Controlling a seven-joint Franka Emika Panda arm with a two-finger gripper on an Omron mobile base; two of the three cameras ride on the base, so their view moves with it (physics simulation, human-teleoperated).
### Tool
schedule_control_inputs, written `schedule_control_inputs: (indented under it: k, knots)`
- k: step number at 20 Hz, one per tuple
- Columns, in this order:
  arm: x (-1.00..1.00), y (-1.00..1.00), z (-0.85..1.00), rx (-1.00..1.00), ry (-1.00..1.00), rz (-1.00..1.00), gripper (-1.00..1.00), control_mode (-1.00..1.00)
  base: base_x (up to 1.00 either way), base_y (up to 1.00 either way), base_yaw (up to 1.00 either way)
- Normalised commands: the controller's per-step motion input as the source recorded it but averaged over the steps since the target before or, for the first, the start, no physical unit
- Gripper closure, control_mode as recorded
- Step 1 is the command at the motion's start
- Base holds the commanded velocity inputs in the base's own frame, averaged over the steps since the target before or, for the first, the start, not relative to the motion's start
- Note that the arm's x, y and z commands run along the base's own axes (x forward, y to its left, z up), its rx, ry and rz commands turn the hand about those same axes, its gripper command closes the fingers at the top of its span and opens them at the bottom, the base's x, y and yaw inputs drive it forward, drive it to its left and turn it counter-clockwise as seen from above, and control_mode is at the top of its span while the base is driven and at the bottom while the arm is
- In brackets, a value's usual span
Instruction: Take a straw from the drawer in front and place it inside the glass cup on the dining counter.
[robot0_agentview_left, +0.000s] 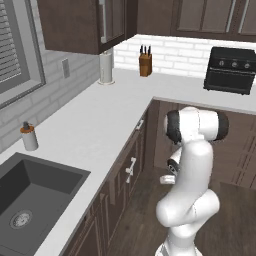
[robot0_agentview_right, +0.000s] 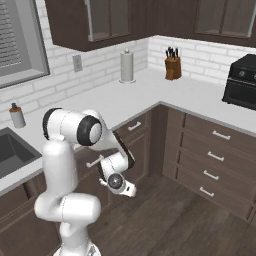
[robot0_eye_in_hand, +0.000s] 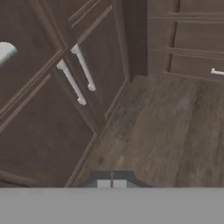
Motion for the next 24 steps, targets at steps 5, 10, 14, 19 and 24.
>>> schedule_control_inputs:
  k: [5, 10, 14, 19, 24]
  knots:
    - [-0.84, -0.37, 1.00, 0.27, -0.34, 0.01, 1.00, -1.00, 0.00, 0.00, 0.00]
    - [-0.10, -0.03, 1.00, 0.24, -0.16, 0.08, 1.00, -1.00, 0.00, 0.00, 0.00]
    - [0.01, 0.00, 1.00, 0.11, 0.05, 0.08, 1.00, -1.00, 0.00, 0.00, 0.00]
    - [0.01, 0.05, 1.00, -0.05, 0.35, 0.16, 1.00, -1.00, 0.00, 0.00, 0.00]
    - [-0.06, 0.65, 0.29, -0.34, 0.18, 0.25, 1.00, -1.00, 0.00, 0.00, 0.00]
